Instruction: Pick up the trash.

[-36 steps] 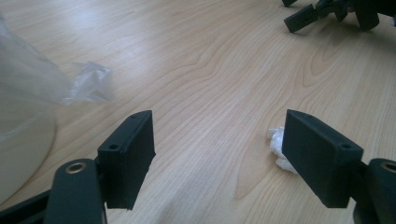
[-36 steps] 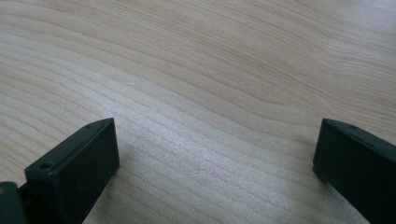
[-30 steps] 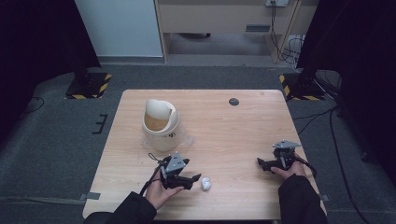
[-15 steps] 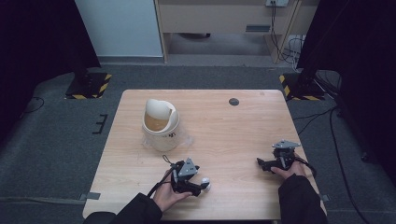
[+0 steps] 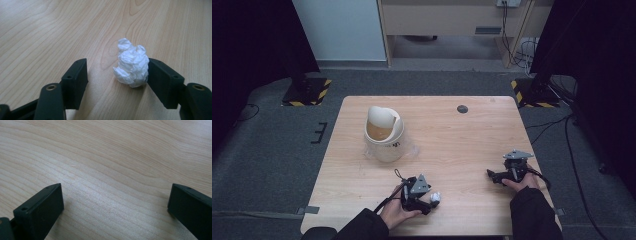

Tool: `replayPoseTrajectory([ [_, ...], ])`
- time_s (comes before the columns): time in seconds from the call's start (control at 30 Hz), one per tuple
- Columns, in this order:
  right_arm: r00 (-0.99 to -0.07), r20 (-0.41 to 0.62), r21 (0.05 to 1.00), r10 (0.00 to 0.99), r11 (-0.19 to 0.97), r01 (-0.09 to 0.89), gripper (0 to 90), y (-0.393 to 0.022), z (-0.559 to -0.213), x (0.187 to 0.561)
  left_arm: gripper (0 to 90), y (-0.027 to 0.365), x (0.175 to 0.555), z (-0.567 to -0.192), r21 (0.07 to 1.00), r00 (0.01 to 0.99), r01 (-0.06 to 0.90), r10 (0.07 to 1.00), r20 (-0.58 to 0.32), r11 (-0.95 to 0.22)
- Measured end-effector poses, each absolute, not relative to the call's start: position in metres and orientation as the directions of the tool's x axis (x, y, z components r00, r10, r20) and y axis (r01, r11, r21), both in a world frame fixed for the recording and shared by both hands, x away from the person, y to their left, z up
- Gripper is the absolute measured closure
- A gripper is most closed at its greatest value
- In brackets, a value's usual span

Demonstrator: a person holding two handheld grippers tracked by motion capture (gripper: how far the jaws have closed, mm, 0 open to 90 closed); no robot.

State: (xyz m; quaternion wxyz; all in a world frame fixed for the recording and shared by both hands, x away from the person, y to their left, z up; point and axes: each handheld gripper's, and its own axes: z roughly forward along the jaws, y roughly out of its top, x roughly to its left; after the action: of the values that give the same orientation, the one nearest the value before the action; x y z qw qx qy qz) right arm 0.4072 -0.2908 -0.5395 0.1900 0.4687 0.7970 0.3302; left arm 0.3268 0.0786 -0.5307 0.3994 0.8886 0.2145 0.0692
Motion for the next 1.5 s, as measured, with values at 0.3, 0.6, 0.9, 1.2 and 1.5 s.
replayPoseTrajectory([
  [0.3, -0.493, 0.006, 0.704, 0.87, 0.347, 0.619, 0.5, -0.29, -0.539, 0.407, 54.7, 0.074, 0.325, -0.53, 0.744, 0.902, 0.326, 0.429, -0.059, -0.583],
  [0.6, -0.496, 0.009, 0.705, 0.868, 0.347, 0.619, 0.5, -0.289, -0.539, 0.407, 66.8, 0.072, 0.323, -0.53, 0.745, 0.902, 0.321, 0.428, -0.052, -0.585],
  [0.9, -0.497, 0.009, 0.705, 0.868, 0.347, 0.619, 0.5, -0.289, -0.539, 0.407, 66.7, 0.079, 0.326, -0.521, 0.773, 0.889, 0.334, 0.453, -0.069, -0.539],
  [1.2, -0.496, 0.009, 0.705, 0.868, 0.347, 0.619, 0.5, -0.289, -0.539, 0.407, 66.6, 0.092, 0.33, -0.505, 0.813, 0.87, 0.337, 0.487, -0.077, -0.475],
  [1.5, -0.497, 0.008, 0.705, 0.868, 0.347, 0.619, 0.5, -0.289, -0.539, 0.407, 66.5, 0.107, 0.333, -0.492, 0.845, 0.848, 0.344, 0.522, -0.092, -0.41],
])
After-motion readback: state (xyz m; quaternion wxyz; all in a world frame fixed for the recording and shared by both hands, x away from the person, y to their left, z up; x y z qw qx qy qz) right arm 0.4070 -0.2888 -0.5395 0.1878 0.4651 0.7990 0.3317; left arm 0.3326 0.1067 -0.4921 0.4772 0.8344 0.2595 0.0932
